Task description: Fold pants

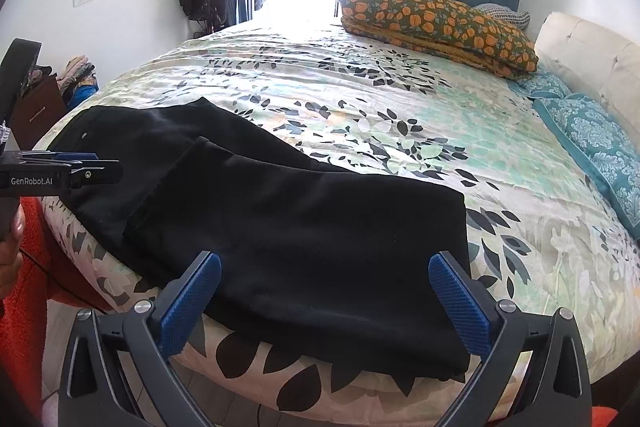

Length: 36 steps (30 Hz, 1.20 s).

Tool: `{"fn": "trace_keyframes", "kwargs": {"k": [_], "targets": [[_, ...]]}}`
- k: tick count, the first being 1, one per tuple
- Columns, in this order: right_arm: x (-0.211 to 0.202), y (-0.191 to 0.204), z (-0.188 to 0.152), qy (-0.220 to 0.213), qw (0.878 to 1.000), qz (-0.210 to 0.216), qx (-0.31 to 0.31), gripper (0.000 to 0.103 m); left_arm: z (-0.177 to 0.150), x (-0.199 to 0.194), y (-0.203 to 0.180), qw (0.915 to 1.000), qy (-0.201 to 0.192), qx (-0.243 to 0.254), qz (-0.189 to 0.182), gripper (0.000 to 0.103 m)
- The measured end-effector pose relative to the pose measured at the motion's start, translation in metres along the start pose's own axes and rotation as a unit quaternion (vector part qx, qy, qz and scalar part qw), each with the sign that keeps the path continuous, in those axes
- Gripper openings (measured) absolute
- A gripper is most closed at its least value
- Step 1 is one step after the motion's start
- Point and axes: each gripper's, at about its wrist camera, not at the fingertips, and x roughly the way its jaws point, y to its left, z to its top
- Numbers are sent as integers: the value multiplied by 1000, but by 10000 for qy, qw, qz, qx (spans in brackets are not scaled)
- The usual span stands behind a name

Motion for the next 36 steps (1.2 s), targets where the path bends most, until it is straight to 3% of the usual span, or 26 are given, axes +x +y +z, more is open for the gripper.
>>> {"fn": "trace_keyframes", "kwargs": {"k": [7,10,12,14,17,20,23,25,29,31,33,35,36], "targets": [[0,-2,0,-26,10000,6,38,103,10,-5,19,9999,-6,-135,67,71],[-4,-5,0,-62,9999,0,88,103,39,-29,69,9963,-364,-776,6,71],[-7,-9,0,-109,9998,11,167,103,59,-49,120,9877,-622,-1432,-39,71],[-8,-16,0,-126,9995,18,289,103,71,-59,178,9740,-657,-2155,-227,77],[-7,-25,1,-105,9983,89,560,103,69,-52,253,9538,-358,-2961,-368,79],[-2,-30,2,-41,9972,88,738,103,50,-35,293,9493,64,-3142,-72,79],[3,-28,2,40,9969,63,781,103,30,-17,309,9515,413,-3031,315,79],[4,-24,1,74,9972,64,745,103,15,-7,318,9453,539,-3179,490,79],[8,-12,2,128,9986,67,508,103,-9,5,325,9262,564,-3729,53,78],[11,-5,2,161,9991,92,383,103,-12,9,318,9263,531,-3730,-72,78],[13,1,2,193,9994,120,267,103,-10,8,309,9308,427,-3629,55,77],[15,5,2,202,9996,129,169,103,-13,10,309,9276,342,-3721,33,77],[15,7,3,194,9996,136,133,103,-14,9,311,9244,299,-3803,19,69]]}}
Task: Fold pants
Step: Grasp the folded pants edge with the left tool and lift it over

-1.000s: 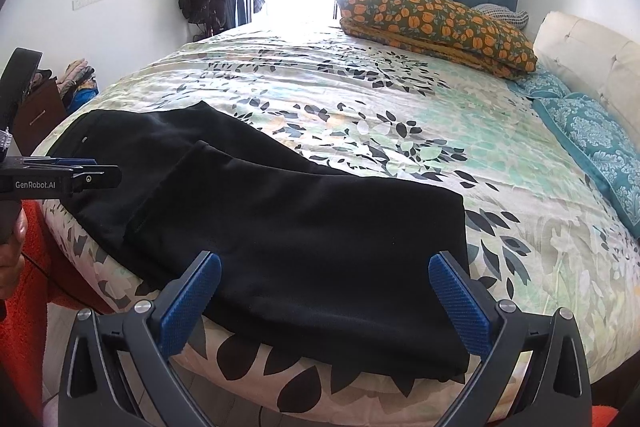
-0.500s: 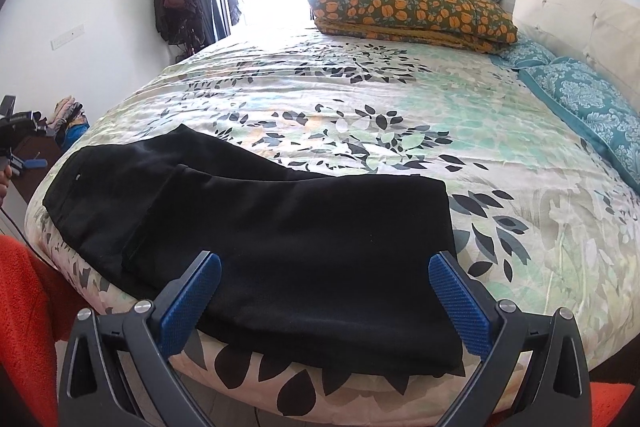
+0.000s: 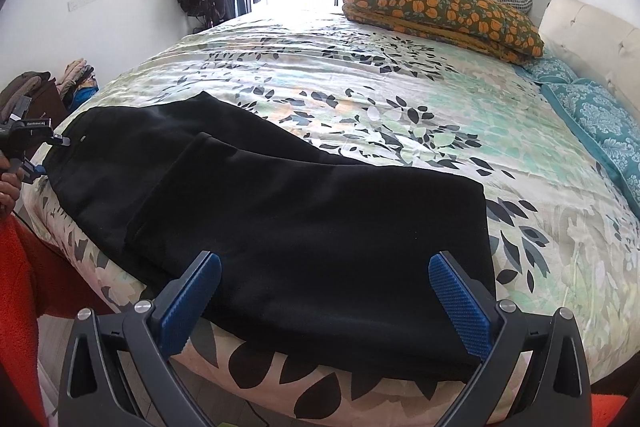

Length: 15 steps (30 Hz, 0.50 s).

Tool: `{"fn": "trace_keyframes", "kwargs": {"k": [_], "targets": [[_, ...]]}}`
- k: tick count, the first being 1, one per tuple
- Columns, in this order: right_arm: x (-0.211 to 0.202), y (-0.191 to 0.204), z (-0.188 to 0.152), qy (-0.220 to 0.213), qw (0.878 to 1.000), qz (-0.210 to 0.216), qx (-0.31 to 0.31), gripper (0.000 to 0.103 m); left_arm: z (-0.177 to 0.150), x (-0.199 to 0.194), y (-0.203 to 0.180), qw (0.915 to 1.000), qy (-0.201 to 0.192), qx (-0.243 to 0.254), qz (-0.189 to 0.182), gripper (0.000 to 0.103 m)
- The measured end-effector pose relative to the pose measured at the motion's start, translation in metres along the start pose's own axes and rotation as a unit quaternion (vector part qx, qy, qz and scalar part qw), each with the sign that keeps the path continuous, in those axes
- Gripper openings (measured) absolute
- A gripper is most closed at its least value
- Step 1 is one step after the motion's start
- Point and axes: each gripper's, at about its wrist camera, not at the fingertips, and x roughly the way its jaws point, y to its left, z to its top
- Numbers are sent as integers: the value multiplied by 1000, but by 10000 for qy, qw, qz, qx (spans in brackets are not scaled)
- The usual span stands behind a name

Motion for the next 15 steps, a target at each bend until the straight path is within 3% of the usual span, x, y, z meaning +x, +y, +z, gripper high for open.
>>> {"fn": "trace_keyframes", "kwargs": {"k": [1,2,4,10,13,15], "targets": [[0,2,0,-14,10000,7,-27,103,0,-3,2,10000,-40,-31,30,52],[-1,2,0,-29,10000,12,-44,103,1,-7,4,9999,-84,-27,57,46],[-2,2,1,-50,10000,17,-46,103,2,-16,0,9998,-155,13,-108,21],[-4,-12,1,-53,9997,64,239,103,-19,-82,-66,9932,-738,744,-513,16],[-3,-23,5,70,9973,278,674,103,-50,-112,-127,9789,-1101,1632,-541,16],[0,-29,15,261,9857,1025,1308,103,-83,-120,-165,9627,-1310,2330,-424,16]]}}
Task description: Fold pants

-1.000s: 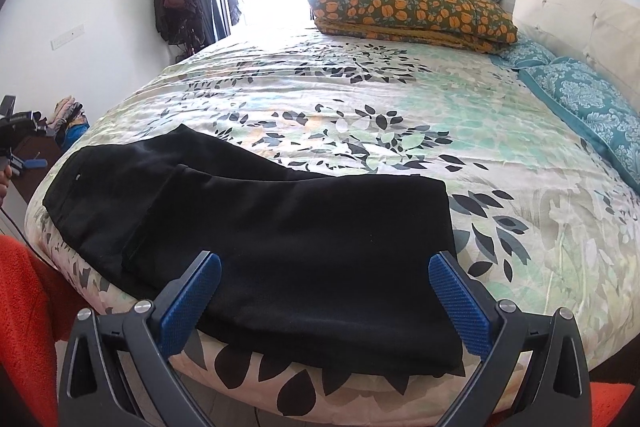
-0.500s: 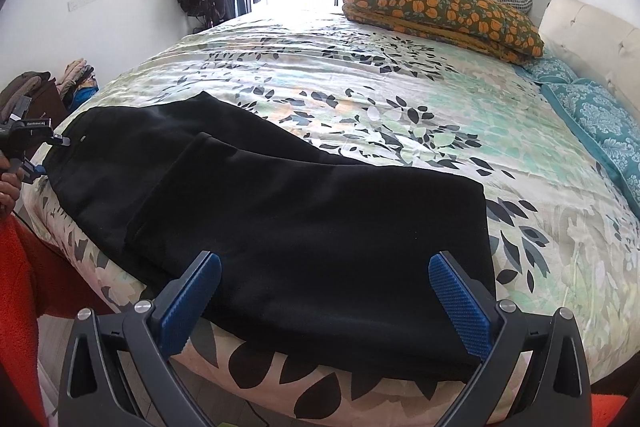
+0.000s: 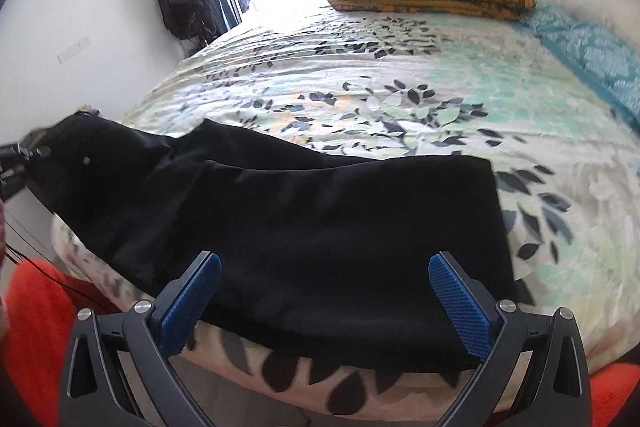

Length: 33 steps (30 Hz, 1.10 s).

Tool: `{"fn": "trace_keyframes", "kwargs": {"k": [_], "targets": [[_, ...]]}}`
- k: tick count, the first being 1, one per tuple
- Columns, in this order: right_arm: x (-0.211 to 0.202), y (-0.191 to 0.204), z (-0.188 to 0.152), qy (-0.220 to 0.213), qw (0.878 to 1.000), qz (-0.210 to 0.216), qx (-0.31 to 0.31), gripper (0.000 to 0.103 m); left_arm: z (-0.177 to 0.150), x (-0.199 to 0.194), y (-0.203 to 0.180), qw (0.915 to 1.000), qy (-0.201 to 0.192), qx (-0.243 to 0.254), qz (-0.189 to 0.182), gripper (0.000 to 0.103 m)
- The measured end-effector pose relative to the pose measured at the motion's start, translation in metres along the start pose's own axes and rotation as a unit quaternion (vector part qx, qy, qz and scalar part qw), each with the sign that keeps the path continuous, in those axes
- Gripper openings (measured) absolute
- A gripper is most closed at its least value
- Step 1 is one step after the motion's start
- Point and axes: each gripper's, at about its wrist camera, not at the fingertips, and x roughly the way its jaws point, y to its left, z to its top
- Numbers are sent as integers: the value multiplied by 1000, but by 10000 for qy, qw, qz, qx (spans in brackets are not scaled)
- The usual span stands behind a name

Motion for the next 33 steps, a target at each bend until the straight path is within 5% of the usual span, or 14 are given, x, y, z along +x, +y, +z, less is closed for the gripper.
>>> {"fn": "trace_keyframes", "kwargs": {"k": [2,5,8,9,11,12,13,15,16,20,22,25,29,33], "targets": [[11,10,18,393,9908,1075,722,103,-18,-3,-45,9970,-177,741,160,16],[42,57,53,1124,9426,2763,1500,103,-46,2,-94,9891,-295,1432,190,16],[79,121,87,1763,9021,3641,1500,103,-72,9,-132,9752,-430,2151,310,16],[92,139,96,1971,8966,3724,1365,103,-82,9,-142,9682,-501,2425,353,16],[116,166,106,2383,9126,3210,851,101,-100,11,-156,9503,-564,3011,557,18],[127,173,107,2613,9200,2863,577,84,-107,10,-160,9429,-495,3258,480,24],[135,175,106,2765,9269,2516,329,46,-114,7,-162,9372,-387,3445,392,30],[144,167,100,2853,9331,2186,131,33,-122,-6,-160,9314,-280,3629,34,32],[146,159,96,2879,9293,2303,231,30,-122,-15,-156,9325,-236,3602,-112,40],[129,118,96,2659,9203,2751,821,27,-95,-55,-126,9528,-265,2952,-663,46],[107,92,105,2459,9137,3053,1073,27,-78,-68,-108,9619,-447,2597,-724,56],[73,44,113,2246,9063,3301,1388,27,-61,-64,-87,9727,-558,2172,-593,57],[44,-33,105,2180,9118,3102,1579,27,-57,-33,-67,9858,-174,1568,-568,57],[45,-105,74,2258,9178,2603,1971,27,-68,-4,-65,9885,275,1378,-559,57]]}}
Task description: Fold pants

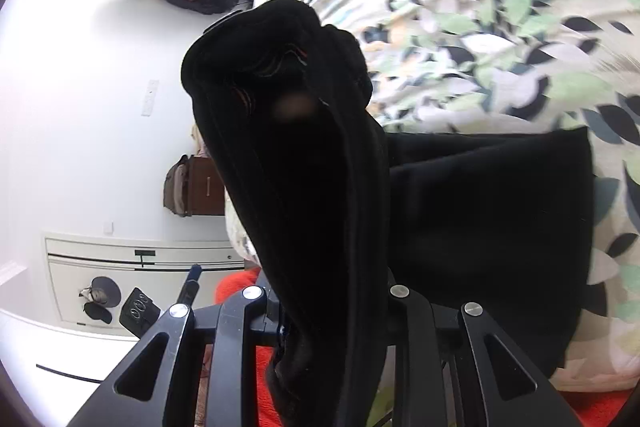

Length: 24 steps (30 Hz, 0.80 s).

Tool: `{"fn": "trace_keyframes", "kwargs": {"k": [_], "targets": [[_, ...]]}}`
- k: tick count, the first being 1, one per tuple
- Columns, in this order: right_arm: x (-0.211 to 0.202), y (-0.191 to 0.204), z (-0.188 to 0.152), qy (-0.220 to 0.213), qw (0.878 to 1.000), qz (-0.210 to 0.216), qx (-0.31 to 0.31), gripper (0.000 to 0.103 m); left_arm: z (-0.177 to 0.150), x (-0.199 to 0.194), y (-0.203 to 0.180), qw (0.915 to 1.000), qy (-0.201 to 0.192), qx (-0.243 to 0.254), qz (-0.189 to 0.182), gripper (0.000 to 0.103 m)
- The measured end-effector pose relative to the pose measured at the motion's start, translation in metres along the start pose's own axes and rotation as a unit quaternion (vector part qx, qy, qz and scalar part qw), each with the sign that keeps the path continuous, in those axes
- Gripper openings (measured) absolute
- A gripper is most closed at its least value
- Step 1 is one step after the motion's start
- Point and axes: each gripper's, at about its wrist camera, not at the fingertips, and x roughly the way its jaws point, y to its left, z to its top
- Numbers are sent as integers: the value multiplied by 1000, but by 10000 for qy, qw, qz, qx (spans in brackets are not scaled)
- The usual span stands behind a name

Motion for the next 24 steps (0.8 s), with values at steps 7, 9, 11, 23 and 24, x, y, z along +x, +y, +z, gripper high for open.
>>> {"fn": "trace_keyframes", "kwargs": {"k": [7,9,11,23,24], "targets": [[-8,-64,-19,-267,9953,-888,297,78,-7,21,-36,9984,295,470,101,57],[-28,-65,-26,-634,9942,-835,222,81,-6,23,-40,9980,308,534,151,57],[-55,-62,-38,-1102,9853,-1303,99,84,-7,27,-42,9977,319,576,175,57],[-27,-22,-89,-1184,9658,-2099,-957,23,-18,39,-74,9939,517,970,1,57],[-28,-20,-89,-1210,9646,-2141,-947,21,-17,35,-75,9938,465,1005,-9,57]]}}
